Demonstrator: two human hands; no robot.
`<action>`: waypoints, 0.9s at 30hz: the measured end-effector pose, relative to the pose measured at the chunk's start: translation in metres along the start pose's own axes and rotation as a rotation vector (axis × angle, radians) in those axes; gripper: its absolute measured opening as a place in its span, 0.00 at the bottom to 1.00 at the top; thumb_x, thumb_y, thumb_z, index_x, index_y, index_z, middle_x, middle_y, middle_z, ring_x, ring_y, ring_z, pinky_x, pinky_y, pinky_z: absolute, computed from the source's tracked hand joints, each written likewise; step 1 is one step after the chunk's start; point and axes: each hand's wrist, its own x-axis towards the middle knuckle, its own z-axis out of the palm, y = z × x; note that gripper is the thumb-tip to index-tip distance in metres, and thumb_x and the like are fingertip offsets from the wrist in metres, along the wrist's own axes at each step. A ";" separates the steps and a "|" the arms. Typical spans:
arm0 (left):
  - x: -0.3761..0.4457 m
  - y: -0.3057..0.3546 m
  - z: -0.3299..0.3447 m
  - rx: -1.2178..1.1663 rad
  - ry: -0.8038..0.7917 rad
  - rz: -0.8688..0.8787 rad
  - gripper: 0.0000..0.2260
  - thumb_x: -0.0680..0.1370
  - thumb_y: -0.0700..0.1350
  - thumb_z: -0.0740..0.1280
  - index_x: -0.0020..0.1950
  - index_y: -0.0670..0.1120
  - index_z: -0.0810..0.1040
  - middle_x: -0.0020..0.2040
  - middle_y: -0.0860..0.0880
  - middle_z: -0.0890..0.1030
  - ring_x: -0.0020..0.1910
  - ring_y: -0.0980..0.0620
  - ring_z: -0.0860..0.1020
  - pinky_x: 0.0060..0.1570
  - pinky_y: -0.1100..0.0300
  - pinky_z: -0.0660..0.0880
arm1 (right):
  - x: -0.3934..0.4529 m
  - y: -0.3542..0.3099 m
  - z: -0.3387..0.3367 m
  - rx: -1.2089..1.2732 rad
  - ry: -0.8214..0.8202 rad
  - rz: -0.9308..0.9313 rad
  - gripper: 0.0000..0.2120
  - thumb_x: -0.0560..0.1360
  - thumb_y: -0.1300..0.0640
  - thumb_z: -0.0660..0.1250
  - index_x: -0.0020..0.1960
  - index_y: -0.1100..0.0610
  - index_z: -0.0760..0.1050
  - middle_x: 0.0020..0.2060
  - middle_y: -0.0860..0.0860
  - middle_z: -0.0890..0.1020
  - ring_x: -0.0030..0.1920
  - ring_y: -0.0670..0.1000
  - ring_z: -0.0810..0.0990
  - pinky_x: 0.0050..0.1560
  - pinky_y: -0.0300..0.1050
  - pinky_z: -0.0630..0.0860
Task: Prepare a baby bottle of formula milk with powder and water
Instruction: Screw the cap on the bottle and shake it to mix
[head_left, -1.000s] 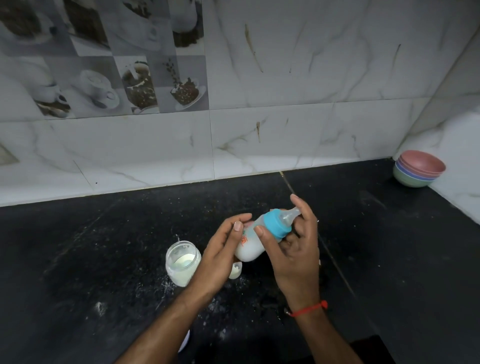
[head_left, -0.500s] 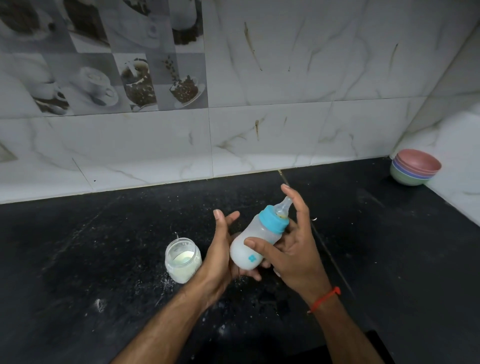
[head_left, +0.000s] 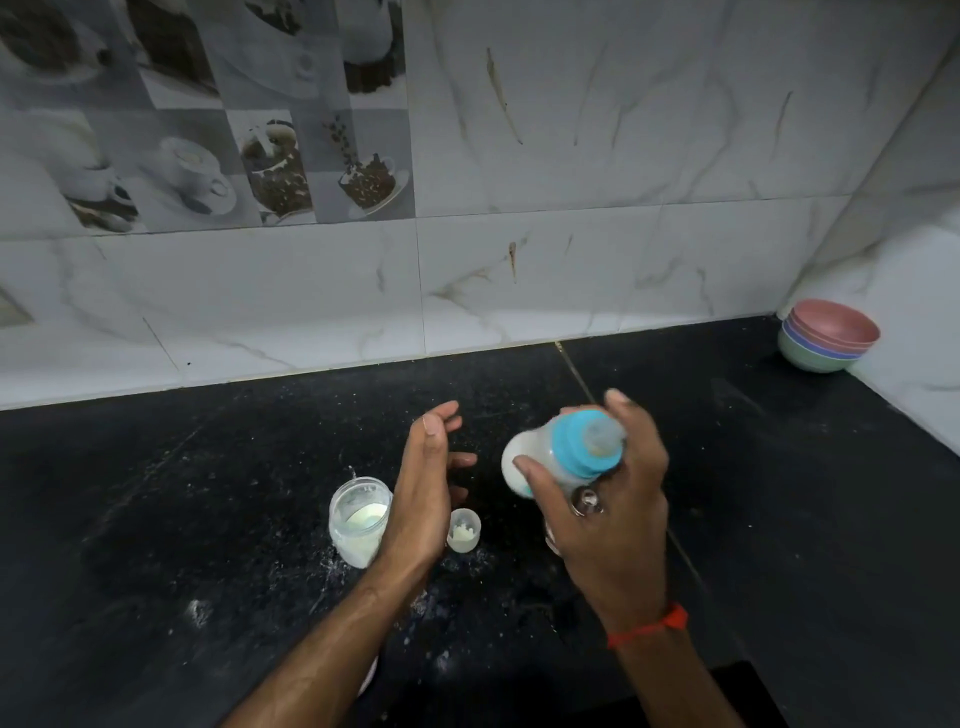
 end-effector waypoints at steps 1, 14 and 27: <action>0.000 0.000 0.000 0.007 0.004 0.006 0.24 0.79 0.68 0.49 0.69 0.64 0.73 0.68 0.59 0.77 0.57 0.55 0.82 0.56 0.44 0.81 | 0.002 0.003 0.000 -0.003 0.038 -0.038 0.44 0.69 0.63 0.81 0.74 0.48 0.58 0.68 0.53 0.76 0.66 0.52 0.79 0.67 0.43 0.76; 0.012 0.003 0.000 0.007 0.042 0.016 0.21 0.83 0.66 0.51 0.70 0.61 0.74 0.68 0.58 0.77 0.60 0.54 0.81 0.60 0.44 0.80 | 0.003 0.023 0.014 -0.021 -0.205 0.125 0.37 0.74 0.60 0.78 0.75 0.42 0.63 0.69 0.35 0.70 0.69 0.35 0.71 0.69 0.38 0.71; 0.010 0.000 -0.006 -0.015 0.047 0.006 0.19 0.81 0.63 0.53 0.67 0.62 0.75 0.67 0.58 0.78 0.60 0.53 0.81 0.59 0.45 0.79 | -0.001 0.017 0.002 -0.004 -0.281 0.173 0.39 0.75 0.54 0.77 0.76 0.35 0.60 0.70 0.26 0.66 0.69 0.36 0.71 0.71 0.41 0.72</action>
